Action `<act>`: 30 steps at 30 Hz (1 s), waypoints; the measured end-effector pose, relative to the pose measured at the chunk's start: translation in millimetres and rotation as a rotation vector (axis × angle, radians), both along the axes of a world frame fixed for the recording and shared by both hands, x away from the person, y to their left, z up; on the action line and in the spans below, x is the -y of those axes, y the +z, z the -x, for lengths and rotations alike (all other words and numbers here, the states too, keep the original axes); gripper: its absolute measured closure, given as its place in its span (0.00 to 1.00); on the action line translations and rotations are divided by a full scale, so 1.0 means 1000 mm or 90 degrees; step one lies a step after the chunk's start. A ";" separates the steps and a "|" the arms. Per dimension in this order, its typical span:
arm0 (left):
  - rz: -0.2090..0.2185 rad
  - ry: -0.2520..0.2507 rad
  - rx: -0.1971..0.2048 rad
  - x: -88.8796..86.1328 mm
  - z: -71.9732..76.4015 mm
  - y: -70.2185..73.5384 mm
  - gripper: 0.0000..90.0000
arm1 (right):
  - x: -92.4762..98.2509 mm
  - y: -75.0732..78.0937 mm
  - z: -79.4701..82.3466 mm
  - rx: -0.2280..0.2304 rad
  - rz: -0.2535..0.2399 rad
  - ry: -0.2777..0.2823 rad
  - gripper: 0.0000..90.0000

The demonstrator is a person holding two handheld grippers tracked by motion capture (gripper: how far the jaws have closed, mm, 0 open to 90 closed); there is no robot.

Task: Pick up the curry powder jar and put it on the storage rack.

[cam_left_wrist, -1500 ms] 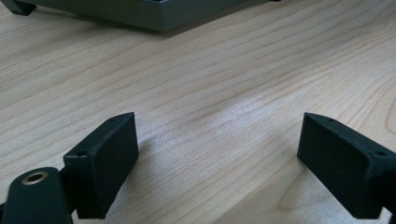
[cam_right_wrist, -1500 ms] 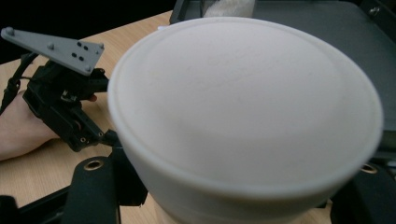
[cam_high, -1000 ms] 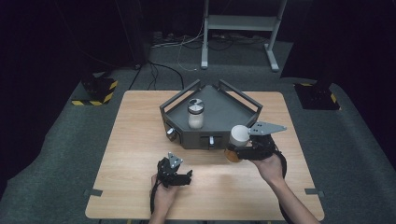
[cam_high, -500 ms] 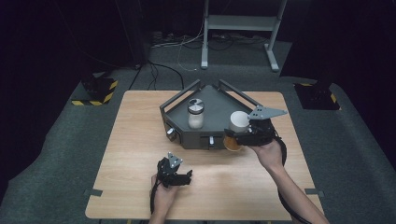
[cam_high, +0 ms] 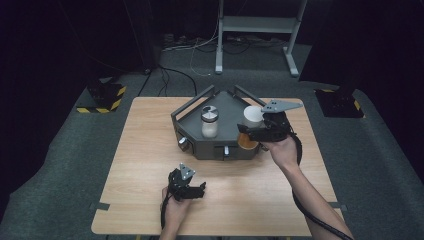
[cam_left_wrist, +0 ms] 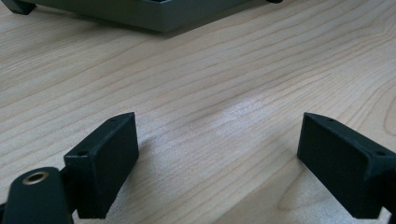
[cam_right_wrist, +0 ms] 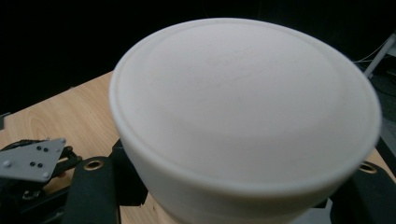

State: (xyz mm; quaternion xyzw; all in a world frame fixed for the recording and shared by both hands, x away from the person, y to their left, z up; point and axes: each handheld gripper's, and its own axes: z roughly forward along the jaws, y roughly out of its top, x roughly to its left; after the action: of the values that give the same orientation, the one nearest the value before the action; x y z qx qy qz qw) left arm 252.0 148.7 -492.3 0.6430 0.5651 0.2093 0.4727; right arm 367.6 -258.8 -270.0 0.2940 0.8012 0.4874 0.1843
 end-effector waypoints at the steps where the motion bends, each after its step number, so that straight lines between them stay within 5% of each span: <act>1: -0.001 -0.001 0.000 0.000 0.000 0.000 0.14 | -0.001 0.001 -0.001 0.001 0.001 -0.002 0.40; 14: -0.001 0.002 0.001 0.001 0.000 0.000 0.14 | -0.023 0.003 -0.022 -0.007 0.024 -0.034 0.40; 30: 0.000 0.002 0.003 0.001 0.000 -0.001 0.14 | -0.034 -0.013 -0.042 -0.023 0.018 -0.085 0.40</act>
State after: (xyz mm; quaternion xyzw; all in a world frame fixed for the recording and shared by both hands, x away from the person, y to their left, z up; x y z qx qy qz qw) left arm 251.7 147.9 -493.0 0.6414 0.5651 0.2117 0.4737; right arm 409.4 -224.4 -283.4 0.3531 0.7897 0.4575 0.2059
